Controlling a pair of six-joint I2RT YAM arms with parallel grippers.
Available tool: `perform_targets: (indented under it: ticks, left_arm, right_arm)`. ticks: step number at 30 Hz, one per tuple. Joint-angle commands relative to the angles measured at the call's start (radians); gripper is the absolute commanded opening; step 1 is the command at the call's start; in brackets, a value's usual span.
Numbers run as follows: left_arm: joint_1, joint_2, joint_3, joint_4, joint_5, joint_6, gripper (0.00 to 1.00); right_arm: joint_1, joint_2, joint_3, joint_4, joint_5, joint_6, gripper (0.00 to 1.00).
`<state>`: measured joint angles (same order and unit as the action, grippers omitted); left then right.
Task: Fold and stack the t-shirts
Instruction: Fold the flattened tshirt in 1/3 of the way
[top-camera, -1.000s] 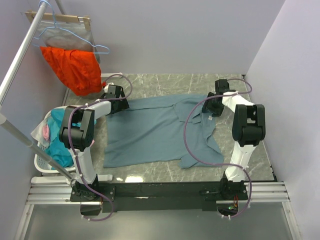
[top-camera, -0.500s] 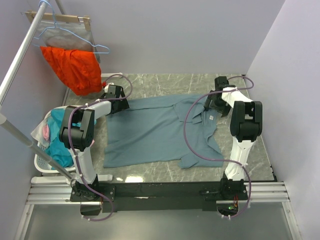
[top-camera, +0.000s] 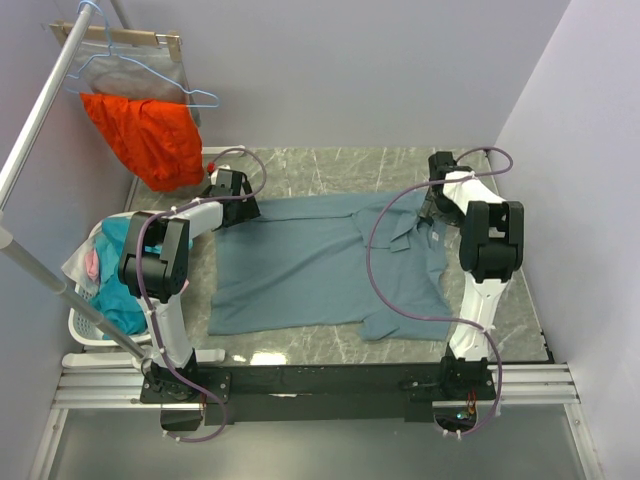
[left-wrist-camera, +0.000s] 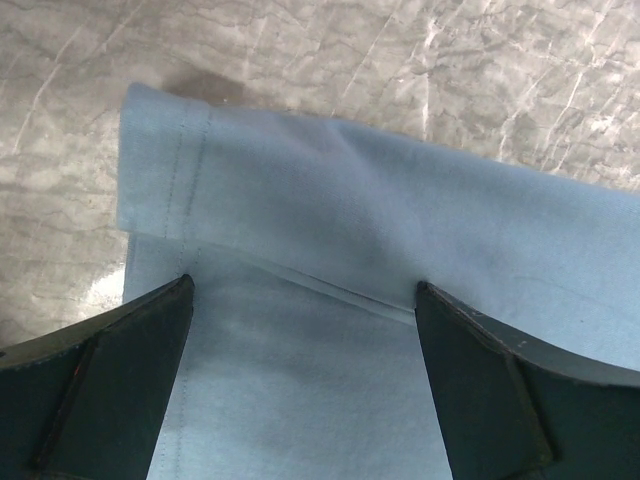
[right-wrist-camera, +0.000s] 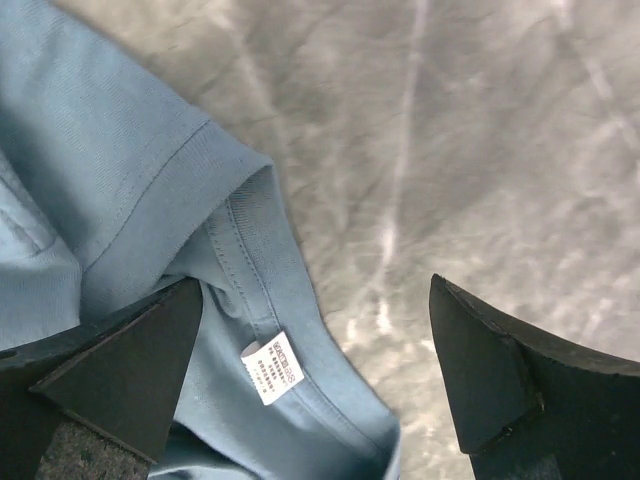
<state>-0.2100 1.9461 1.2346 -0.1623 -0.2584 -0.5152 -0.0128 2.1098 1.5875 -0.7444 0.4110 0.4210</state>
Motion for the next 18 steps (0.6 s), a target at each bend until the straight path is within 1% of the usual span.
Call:
perform_targets:
  ticks: [1, 3, 4, 5, 6, 8, 10, 11, 12, 13, 14, 15, 16, 17, 18]
  left_arm:
    - [0.003, 0.011, 0.031, -0.026, -0.002, 0.027, 0.98]
    - [0.003, 0.014, 0.045, -0.049, -0.008, 0.043, 0.98]
    - [0.003, 0.02, 0.051, -0.06, -0.024, 0.055, 0.98]
    - [0.0, 0.02, 0.058, -0.069, -0.039, 0.066, 0.98]
    - [0.0, 0.016, 0.063, -0.084, -0.048, 0.082, 0.98]
    - [0.0, 0.014, 0.077, -0.1, -0.081, 0.092, 0.98]
    - [0.0, -0.002, 0.077, -0.099, -0.078, 0.093, 0.98]
    - [0.0, -0.013, 0.063, -0.088, -0.053, 0.092, 0.99]
    - [0.0, -0.035, 0.054, -0.076, -0.033, 0.092, 0.99]
    - [0.0, -0.047, 0.048, -0.05, -0.012, 0.092, 0.99]
    - [0.0, -0.056, 0.036, -0.039, 0.017, 0.092, 0.99]
    - [0.0, -0.077, 0.032, -0.031, 0.031, 0.083, 0.99]
    - [0.0, -0.087, 0.031, -0.029, 0.039, 0.078, 0.99]
    - [-0.002, -0.095, 0.032, -0.031, 0.045, 0.073, 0.99]
    - [-0.002, -0.108, 0.032, -0.032, 0.06, 0.063, 0.99]
  right_arm:
    - [-0.012, 0.042, 0.038, -0.101, 0.172, -0.047, 1.0]
    - [-0.013, 0.055, 0.075, -0.136, 0.233, -0.038, 1.0]
    - [-0.016, 0.071, 0.094, -0.16, 0.332, -0.031, 1.0]
    - [-0.021, 0.079, 0.136, -0.185, 0.374, -0.024, 1.0]
    - [-0.03, 0.085, 0.153, -0.212, 0.38, -0.021, 1.0]
    - [-0.047, 0.088, 0.18, -0.211, 0.353, -0.024, 1.0]
    - [-0.046, 0.073, 0.19, -0.199, 0.362, -0.024, 1.0]
    - [-0.046, 0.062, 0.193, -0.202, 0.367, -0.012, 1.0]
    - [-0.046, 0.043, 0.183, -0.173, 0.333, -0.019, 1.0]
    - [-0.046, -0.012, 0.166, -0.146, 0.296, -0.03, 1.0]
    - [-0.039, -0.049, 0.114, -0.113, 0.226, -0.033, 1.0]
    - [-0.039, -0.086, 0.082, -0.043, 0.178, -0.039, 1.0]
    - [-0.038, -0.156, 0.053, -0.009, 0.125, -0.042, 1.0]
    - [-0.039, -0.184, 0.008, 0.017, 0.013, -0.041, 1.0]
    - [-0.039, -0.207, -0.01, 0.06, -0.053, -0.039, 1.0]
